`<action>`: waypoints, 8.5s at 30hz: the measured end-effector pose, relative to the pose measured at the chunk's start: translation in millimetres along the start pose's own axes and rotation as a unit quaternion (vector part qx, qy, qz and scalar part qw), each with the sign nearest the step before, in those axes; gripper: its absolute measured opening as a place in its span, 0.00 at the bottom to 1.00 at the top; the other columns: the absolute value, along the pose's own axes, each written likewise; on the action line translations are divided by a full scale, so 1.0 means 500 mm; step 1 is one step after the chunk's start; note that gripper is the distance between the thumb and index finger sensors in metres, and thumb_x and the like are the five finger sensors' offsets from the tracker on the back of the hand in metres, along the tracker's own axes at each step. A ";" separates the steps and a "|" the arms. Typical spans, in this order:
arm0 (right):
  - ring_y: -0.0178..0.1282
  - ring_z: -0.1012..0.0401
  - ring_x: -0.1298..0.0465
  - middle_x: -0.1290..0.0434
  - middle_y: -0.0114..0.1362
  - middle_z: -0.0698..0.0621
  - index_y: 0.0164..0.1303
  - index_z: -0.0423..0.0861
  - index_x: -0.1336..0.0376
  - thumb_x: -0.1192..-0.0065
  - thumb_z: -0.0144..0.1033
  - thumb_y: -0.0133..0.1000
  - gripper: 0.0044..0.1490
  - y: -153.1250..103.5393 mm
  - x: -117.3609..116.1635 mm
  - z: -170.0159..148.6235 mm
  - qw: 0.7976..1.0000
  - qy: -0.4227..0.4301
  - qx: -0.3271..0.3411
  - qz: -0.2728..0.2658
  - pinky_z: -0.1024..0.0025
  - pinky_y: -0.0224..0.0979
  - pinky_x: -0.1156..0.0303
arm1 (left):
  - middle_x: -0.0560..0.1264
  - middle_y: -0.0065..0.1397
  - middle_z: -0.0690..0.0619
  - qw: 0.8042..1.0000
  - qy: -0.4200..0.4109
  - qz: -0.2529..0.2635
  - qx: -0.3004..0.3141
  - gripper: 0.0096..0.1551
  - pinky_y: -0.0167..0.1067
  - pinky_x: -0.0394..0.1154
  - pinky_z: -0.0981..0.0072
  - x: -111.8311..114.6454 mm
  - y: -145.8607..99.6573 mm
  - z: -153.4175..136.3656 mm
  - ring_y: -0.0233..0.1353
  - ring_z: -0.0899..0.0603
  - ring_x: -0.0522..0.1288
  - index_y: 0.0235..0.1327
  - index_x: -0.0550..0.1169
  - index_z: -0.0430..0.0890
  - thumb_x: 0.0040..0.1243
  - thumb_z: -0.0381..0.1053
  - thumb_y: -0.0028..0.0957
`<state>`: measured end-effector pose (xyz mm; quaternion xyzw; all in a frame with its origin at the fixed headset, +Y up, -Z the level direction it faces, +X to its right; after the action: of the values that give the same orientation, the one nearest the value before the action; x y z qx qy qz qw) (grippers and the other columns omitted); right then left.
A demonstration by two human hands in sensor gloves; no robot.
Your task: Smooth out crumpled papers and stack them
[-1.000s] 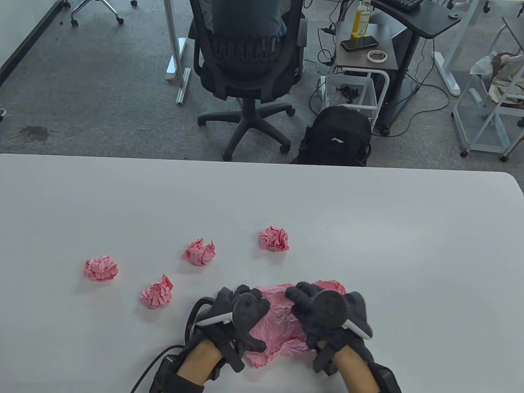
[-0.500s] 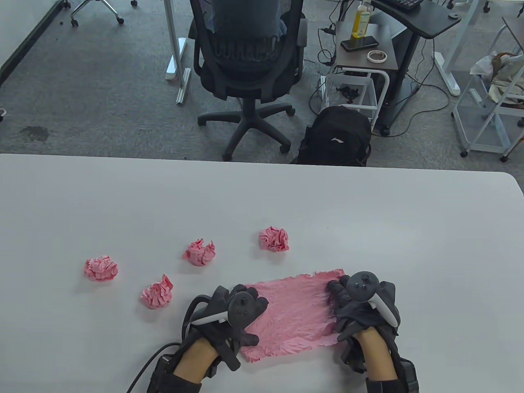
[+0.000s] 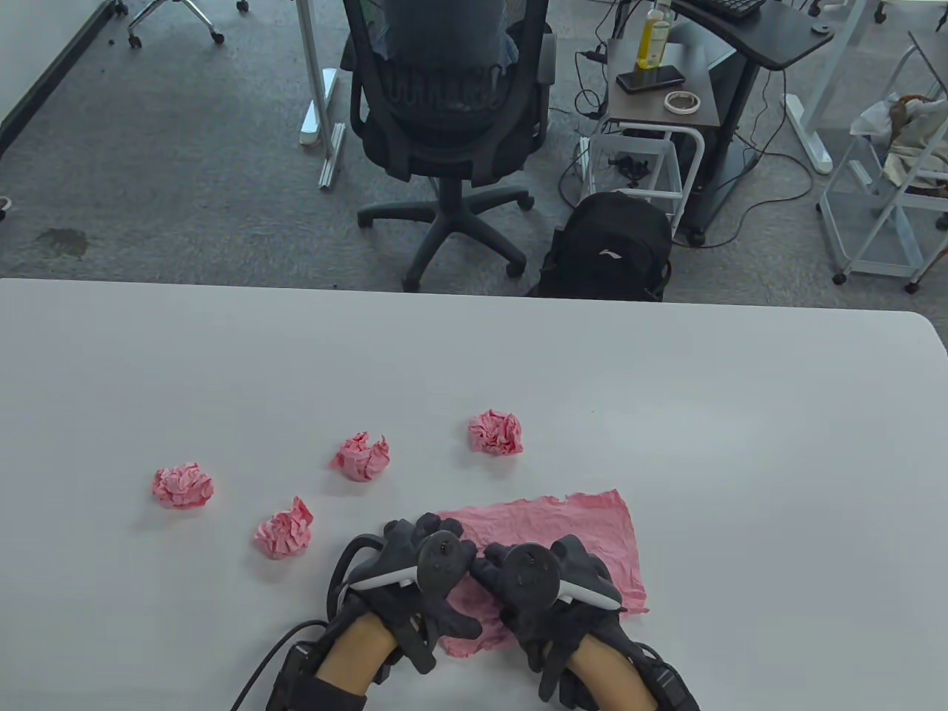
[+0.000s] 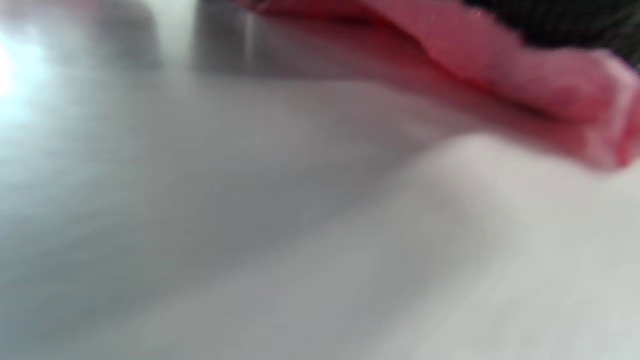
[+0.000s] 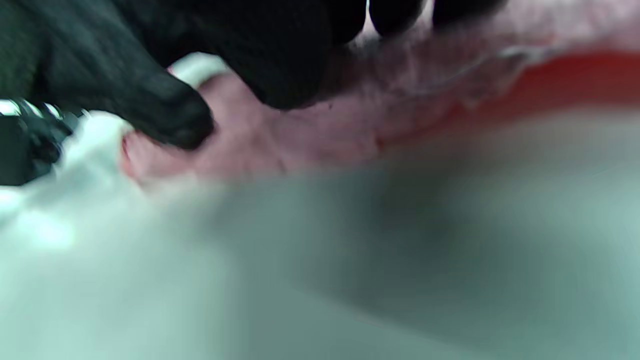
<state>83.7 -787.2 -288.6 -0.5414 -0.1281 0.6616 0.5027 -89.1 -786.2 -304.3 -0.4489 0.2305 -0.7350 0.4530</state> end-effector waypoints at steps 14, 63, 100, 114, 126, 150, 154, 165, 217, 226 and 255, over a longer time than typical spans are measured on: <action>0.81 0.48 0.68 0.67 0.84 0.49 0.76 0.48 0.61 0.37 0.21 0.50 0.51 -0.105 0.063 -0.243 0.963 0.121 -0.236 -0.047 0.43 0.76 0.61 | 0.40 0.87 0.46 0.999 -0.042 0.008 0.004 0.64 0.78 0.45 0.26 0.003 -0.001 -0.013 0.89 0.33 0.39 0.86 0.50 0.59 0.63 0.81 0.43; 0.81 0.48 0.68 0.66 0.85 0.50 0.78 0.61 0.55 0.47 0.36 0.59 0.38 0.015 0.044 -0.102 0.992 0.078 -0.092 -0.041 0.45 0.76 0.65 | 0.29 0.83 0.47 0.993 -0.097 -0.061 0.015 0.69 0.74 0.32 0.26 0.013 0.007 -0.012 0.85 0.35 0.26 0.84 0.41 0.58 0.66 0.78 0.43; 0.46 0.53 0.19 0.29 0.58 0.45 0.75 0.36 0.59 0.26 0.33 0.50 0.55 -0.136 0.085 -0.297 0.818 0.482 -0.154 -0.275 0.49 0.53 0.24 | 0.32 0.84 0.49 0.995 -0.087 -0.050 0.012 0.66 0.76 0.34 0.29 0.014 -0.002 -0.010 0.86 0.37 0.28 0.84 0.43 0.57 0.64 0.76 0.44; 0.65 0.33 0.30 0.34 0.71 0.30 0.63 0.44 0.33 0.34 0.36 0.56 0.25 -0.110 0.070 -0.288 0.802 0.565 -0.046 -0.186 0.39 0.59 0.31 | 0.31 0.84 0.49 0.994 -0.093 -0.053 0.016 0.66 0.75 0.34 0.29 0.015 -0.001 -0.011 0.86 0.37 0.28 0.84 0.42 0.56 0.65 0.76 0.45; 0.48 0.46 0.14 0.19 0.59 0.38 0.63 0.43 0.34 0.39 0.32 0.57 0.24 -0.239 0.174 -0.364 0.629 0.585 0.037 -0.511 0.57 0.44 0.18 | 0.37 0.87 0.51 0.978 -0.158 0.138 0.010 0.58 0.78 0.38 0.30 -0.052 -0.051 -0.048 0.89 0.39 0.32 0.85 0.45 0.56 0.59 0.73 0.51; 0.79 0.31 0.54 0.61 0.82 0.30 0.79 0.44 0.64 0.32 0.39 0.58 0.53 -0.293 0.127 -0.424 0.656 0.357 -0.275 -0.605 0.33 0.72 0.50 | 0.38 0.87 0.51 0.963 -0.161 0.215 -0.031 0.55 0.78 0.40 0.29 -0.071 -0.078 -0.081 0.89 0.38 0.34 0.85 0.46 0.56 0.58 0.71 0.53; 0.78 0.33 0.51 0.58 0.82 0.32 0.79 0.45 0.60 0.32 0.40 0.58 0.51 -0.277 0.161 -0.341 0.726 0.226 -0.217 -0.612 0.34 0.71 0.48 | 0.40 0.88 0.50 0.947 -0.168 0.268 -0.054 0.55 0.78 0.44 0.28 -0.083 -0.097 -0.098 0.90 0.35 0.38 0.85 0.46 0.56 0.58 0.71 0.53; 0.78 0.33 0.44 0.53 0.85 0.35 0.82 0.55 0.53 0.32 0.44 0.58 0.46 -0.013 0.234 -0.097 0.906 0.115 -0.070 -0.400 0.33 0.70 0.45 | 0.42 0.89 0.50 0.936 -0.179 0.298 -0.063 0.55 0.78 0.48 0.28 -0.083 -0.109 -0.108 0.90 0.33 0.42 0.85 0.44 0.57 0.57 0.72 0.54; 0.50 0.45 0.21 0.31 0.73 0.36 0.76 0.54 0.42 0.35 0.36 0.56 0.35 -0.067 0.115 0.006 0.877 0.151 0.125 -0.439 0.51 0.51 0.27 | 0.45 0.90 0.54 0.939 -0.187 0.278 0.081 0.58 0.80 0.58 0.34 -0.068 -0.075 -0.013 0.90 0.38 0.58 0.80 0.34 0.61 0.56 0.69 0.56; 0.47 0.46 0.20 0.26 0.67 0.37 0.78 0.44 0.49 0.41 0.45 0.58 0.40 -0.048 0.085 0.008 0.837 0.295 0.230 -0.399 0.51 0.50 0.26 | 0.59 0.83 0.57 0.874 -0.337 0.324 0.131 0.50 0.79 0.65 0.42 -0.071 -0.088 -0.033 0.81 0.45 0.71 0.84 0.50 0.60 0.64 0.62 0.56; 0.32 0.51 0.16 0.18 0.47 0.38 0.62 0.37 0.33 0.31 0.44 0.55 0.31 -0.051 0.087 -0.050 0.749 0.424 0.184 -0.476 0.53 0.38 0.22 | 0.46 0.88 0.56 0.857 -0.366 0.315 0.180 0.60 0.82 0.55 0.35 -0.082 -0.095 -0.016 0.90 0.41 0.56 0.84 0.40 0.59 0.66 0.65 0.55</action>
<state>122.2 -749.9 -305.3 -0.5325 -0.0190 0.0504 0.8447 -110.4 -727.8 -291.4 -0.4996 0.0413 -0.3644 0.7848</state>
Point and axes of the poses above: the tracker on the back of each hand, its own z axis roughly to the thumb side, its own y axis roughly from the wrist to the fingertips, x = y × z, the point moved 1 cm from there along y, roughly from the wrist to the fingertips
